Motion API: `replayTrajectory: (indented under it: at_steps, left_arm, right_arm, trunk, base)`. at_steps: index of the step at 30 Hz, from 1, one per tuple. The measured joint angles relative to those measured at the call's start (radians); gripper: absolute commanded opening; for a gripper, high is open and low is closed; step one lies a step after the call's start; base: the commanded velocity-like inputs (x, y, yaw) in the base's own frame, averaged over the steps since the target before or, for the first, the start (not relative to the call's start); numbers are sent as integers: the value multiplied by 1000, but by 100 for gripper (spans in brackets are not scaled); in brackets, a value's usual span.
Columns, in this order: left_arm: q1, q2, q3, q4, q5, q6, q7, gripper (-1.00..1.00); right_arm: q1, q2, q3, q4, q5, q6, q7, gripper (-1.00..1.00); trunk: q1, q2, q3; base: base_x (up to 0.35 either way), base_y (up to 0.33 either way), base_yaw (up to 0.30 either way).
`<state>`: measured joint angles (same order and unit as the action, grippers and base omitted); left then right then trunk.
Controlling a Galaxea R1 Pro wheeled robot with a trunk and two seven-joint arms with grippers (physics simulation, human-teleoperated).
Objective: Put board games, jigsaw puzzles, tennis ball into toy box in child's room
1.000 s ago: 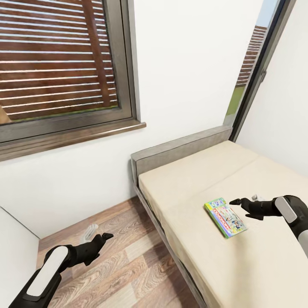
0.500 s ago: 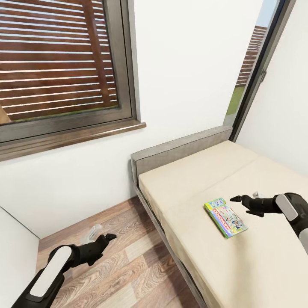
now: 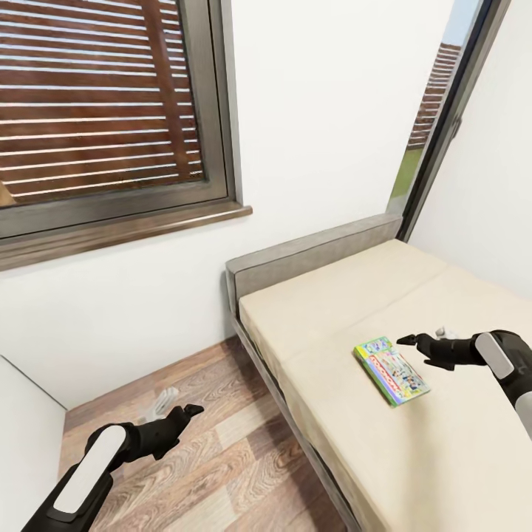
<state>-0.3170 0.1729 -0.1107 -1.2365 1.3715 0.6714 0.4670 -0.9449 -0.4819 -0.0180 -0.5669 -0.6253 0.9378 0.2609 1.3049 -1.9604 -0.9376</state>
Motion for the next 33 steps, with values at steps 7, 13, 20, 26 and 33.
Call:
replayTrajectory:
  at_steps: [7, 13, 20, 26, 33]
  left_arm:
    - [0, 0, -1, 0, 0, -1, 0, 100]
    - [0, 0, -1, 0, 0, -1, 0, 100]
    - [0, 0, -1, 0, 0, -1, 0, 100]
    - [0, 0, -1, 0, 0, -1, 0, 100]
    - [0, 0, -1, 1, 0, -1, 0, 100]
  right_arm:
    - [0, 2, 1, 0, 1, -30, 1, 100]
    - [1, 1, 2, 0, 2, -37, 2, 100]
    - [1, -3, 3, 0, 2, -39, 4, 100]
    - [1, -4, 3, 0, 1, -39, 5, 100]
    - [1, -5, 3, 0, 1, -39, 5, 100]
  trunk:
    - [27, -49, -22]
    - [50, -91, -41]
    - [77, -140, -63]
    - [81, -147, -66]
    - [81, -147, -66]
  base:
    - [0, 0, 0]
    - [0, 0, 0]
    - [0, 0, 0]
    - [0, 0, 0]
    - [0, 0, 0]
